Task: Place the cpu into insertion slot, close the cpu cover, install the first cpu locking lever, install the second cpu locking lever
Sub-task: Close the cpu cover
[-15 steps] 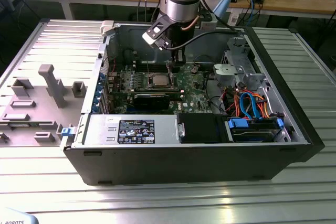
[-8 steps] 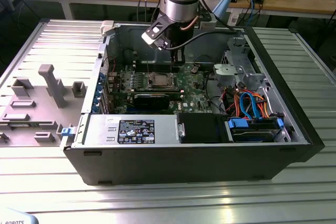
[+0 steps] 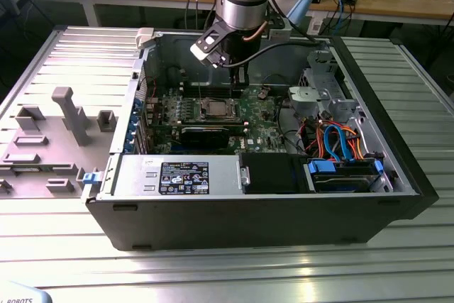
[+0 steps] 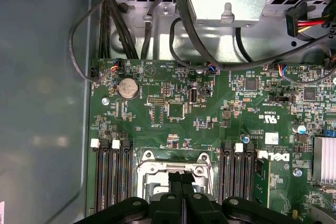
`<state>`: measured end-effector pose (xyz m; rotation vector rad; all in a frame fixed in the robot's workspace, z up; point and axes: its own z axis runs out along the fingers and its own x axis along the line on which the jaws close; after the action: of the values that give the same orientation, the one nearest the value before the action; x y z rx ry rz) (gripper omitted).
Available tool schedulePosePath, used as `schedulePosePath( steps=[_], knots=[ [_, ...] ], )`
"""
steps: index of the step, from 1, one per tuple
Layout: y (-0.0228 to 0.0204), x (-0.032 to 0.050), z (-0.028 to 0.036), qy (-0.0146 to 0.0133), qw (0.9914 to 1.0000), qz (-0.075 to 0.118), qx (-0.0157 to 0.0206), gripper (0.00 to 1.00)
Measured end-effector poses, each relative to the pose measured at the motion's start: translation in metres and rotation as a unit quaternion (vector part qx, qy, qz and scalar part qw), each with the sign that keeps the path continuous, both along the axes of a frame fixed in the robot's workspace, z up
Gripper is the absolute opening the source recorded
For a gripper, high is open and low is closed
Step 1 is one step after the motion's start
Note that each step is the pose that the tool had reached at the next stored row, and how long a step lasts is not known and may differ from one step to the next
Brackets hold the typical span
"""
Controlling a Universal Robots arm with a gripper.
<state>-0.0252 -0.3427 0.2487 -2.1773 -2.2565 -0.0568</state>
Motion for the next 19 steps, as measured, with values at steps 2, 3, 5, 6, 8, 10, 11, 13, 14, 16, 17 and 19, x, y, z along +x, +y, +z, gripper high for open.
schedulePosePath(
  steps=[2, 3, 5, 6, 8, 10, 11, 13, 14, 16, 17, 19],
  knots=[
    [0.0000, -0.0005, 0.0000, 0.0000, 1.00000, 0.000, 0.0000, 0.11],
    [0.0000, -0.0007, 0.0000, 0.0000, 1.00000, 0.000, 0.0000, 0.11],
    [0.0000, -0.0019, 0.0000, 0.0000, 1.00000, 0.000, 0.0000, 0.11],
    [0.0000, -0.0022, -0.0001, 0.0000, 1.00000, 0.000, 0.0000, 0.11],
    [0.0000, -0.0022, 0.0000, 0.0000, 1.00000, 0.000, 0.0000, 0.11],
    [0.0000, -0.0022, -0.0001, 0.0000, 1.00000, 0.000, 0.0000, 0.11],
    [-0.0001, -0.0022, -0.0001, 0.0000, 1.00000, 0.000, 0.0000, 0.11],
    [-0.0001, -0.0022, 0.0000, 0.0000, 1.00000, 0.000, 0.0000, 0.11],
    [-0.0001, -0.0022, -0.0001, 0.0000, 1.00000, 0.000, 0.0000, 0.11],
    [-0.0001, -0.0022, -0.0001, 0.0000, 1.00000, 0.000, 0.0000, 0.11],
    [-0.0001, -0.0022, -0.0001, 0.0000, 1.00000, 0.000, 0.0001, 0.11],
    [-0.0002, -0.0037, -0.0015, 0.0000, 1.00000, 0.000, 0.0000, 0.11]
  ],
)
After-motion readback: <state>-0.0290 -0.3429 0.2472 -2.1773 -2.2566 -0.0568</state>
